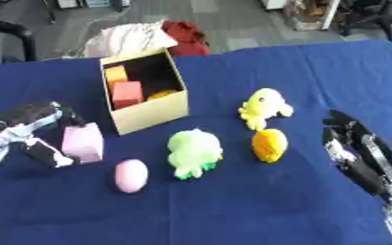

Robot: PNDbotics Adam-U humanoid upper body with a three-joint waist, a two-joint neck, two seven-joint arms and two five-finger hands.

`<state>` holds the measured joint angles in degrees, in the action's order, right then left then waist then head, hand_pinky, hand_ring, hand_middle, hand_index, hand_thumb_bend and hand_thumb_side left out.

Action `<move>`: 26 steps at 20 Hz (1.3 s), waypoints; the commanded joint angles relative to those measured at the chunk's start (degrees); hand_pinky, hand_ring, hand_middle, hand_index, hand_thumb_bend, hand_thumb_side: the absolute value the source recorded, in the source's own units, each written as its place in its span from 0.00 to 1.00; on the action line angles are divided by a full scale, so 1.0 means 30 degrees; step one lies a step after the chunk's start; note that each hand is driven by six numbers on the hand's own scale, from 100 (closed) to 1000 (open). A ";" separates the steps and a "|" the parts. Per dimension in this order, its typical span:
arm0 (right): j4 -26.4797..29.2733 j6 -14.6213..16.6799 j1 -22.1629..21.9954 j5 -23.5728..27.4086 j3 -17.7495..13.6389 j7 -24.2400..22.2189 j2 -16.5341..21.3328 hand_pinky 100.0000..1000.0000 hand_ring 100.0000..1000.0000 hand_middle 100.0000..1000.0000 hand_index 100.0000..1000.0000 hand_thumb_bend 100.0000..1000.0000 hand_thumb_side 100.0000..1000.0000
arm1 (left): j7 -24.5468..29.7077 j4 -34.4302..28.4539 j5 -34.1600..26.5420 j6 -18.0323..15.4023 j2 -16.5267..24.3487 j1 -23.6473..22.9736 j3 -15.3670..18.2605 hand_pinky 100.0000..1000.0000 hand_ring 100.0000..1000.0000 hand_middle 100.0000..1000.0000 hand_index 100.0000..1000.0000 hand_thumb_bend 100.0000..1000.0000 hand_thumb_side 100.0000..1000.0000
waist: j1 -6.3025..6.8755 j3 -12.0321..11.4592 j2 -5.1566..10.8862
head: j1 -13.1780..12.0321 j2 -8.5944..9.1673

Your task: Pick up objects on the table and place them in the box.

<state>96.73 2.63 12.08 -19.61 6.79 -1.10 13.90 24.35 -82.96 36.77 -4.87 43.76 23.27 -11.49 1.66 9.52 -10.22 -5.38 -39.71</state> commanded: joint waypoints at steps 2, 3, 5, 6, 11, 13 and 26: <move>0.0148 0.0043 0.0158 -0.0048 -0.0037 0.0001 0.0256 0.82 0.81 0.80 0.95 0.00 0.71 | -0.1071 -0.0017 0.0201 -0.0032 0.0319 0.0387 0.0102 0.61 0.39 0.40 0.56 0.42 0.00 | 0.0039 0.0004 0.0306 | 0.0052 0.0189; 0.0144 0.0036 0.0144 -0.0050 -0.0050 0.0012 0.0267 0.82 0.81 0.80 0.95 0.00 0.71 | -0.1475 -0.0240 0.0244 0.0005 0.0373 0.0520 0.0263 0.60 0.37 0.38 0.54 0.41 0.00 | 0.0034 -0.0004 0.0318 | 0.0055 0.0178; 0.0135 0.0024 0.0118 -0.0049 -0.0061 0.0027 0.0292 0.82 0.81 0.80 0.95 0.00 0.71 | -0.2190 -0.0975 0.0201 0.0153 0.0605 0.0884 0.0711 0.61 0.36 0.37 0.53 0.41 0.00 | 0.0026 -0.0034 0.0340 | 0.0066 0.0146; 0.0134 0.0025 0.0108 -0.0047 -0.0056 0.0022 0.0295 0.82 0.81 0.80 0.95 0.00 0.71 | -0.2519 -0.1472 0.0095 0.0248 0.0791 0.1184 0.0972 0.61 0.36 0.37 0.53 0.42 0.00 | 0.0024 -0.0054 0.0357 | 0.0062 0.0127; 0.0114 0.0041 0.0063 -0.0051 -0.0014 -0.0020 0.0283 0.82 0.81 0.80 0.95 0.00 0.71 | -0.3074 -0.2981 -0.0281 0.0552 0.1645 0.3215 0.1422 0.63 0.39 0.40 0.56 0.44 0.00 | 0.0042 -0.0046 0.0455 | 0.0063 0.0083; 0.0097 0.0051 0.0042 -0.0051 0.0019 -0.0047 0.0276 0.82 0.82 0.80 0.95 0.00 0.71 | -0.3052 -0.2651 -0.0043 0.0598 0.1539 0.4262 0.1278 0.64 0.39 0.40 0.57 0.45 0.00 | 0.0045 0.0001 0.0511 | 0.0031 0.0068; -0.0010 0.0105 0.0067 0.0031 0.0184 -0.0211 0.0154 0.82 0.82 0.80 0.95 0.00 0.72 | -0.3159 0.5871 0.3235 -0.0604 -0.2767 0.9180 0.0175 0.74 0.63 0.65 0.78 0.67 0.26 | -0.0076 0.0468 0.0503 | -0.0040 0.0053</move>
<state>96.11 2.83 11.62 -19.57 7.40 -1.54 13.87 15.30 -66.62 45.62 -6.04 35.37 49.36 -11.28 1.64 10.95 -10.18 -5.43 -39.74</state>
